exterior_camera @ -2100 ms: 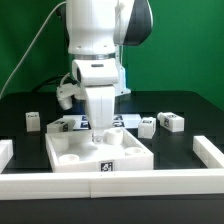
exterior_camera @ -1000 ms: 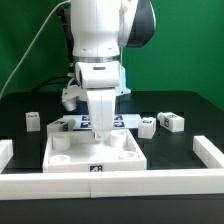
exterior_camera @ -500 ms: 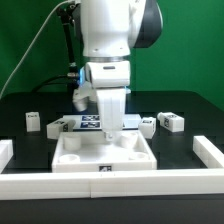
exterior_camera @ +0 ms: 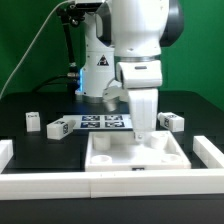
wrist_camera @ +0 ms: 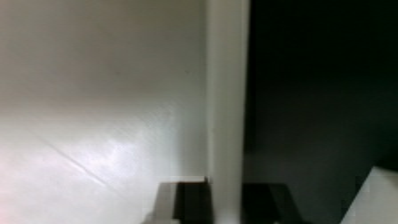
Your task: Assemble one leg
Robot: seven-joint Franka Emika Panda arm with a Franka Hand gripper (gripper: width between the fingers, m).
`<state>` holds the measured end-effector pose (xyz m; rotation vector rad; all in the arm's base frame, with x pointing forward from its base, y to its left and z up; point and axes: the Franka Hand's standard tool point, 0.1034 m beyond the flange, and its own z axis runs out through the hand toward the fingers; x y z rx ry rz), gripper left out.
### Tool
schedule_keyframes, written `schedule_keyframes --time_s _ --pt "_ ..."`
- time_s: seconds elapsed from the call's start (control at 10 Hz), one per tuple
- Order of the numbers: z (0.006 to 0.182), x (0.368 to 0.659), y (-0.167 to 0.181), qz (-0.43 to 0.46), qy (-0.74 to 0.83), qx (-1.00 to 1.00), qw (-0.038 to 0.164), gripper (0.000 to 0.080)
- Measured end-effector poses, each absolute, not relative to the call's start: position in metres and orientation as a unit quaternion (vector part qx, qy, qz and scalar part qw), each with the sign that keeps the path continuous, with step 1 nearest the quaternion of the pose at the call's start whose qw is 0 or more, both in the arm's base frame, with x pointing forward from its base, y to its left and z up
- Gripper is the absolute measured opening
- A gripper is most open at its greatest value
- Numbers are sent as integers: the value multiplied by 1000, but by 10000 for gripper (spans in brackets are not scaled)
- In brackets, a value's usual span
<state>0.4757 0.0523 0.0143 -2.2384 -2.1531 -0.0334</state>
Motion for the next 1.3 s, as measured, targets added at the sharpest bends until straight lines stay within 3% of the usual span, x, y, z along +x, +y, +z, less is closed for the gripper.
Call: schedule_keyframes --time_s 0.2,0.9,1.1,1.2,1.3 --pt "13 489 67 -16 -696 -718 20 59" --pt "14 490 82 -7 -699 -715 30 59" --pt "14 490 82 -7 -698 -715 30 415" --pt "14 490 82 -7 -698 -715 30 415" --pt "14 490 82 -7 -698 -715 30 573"
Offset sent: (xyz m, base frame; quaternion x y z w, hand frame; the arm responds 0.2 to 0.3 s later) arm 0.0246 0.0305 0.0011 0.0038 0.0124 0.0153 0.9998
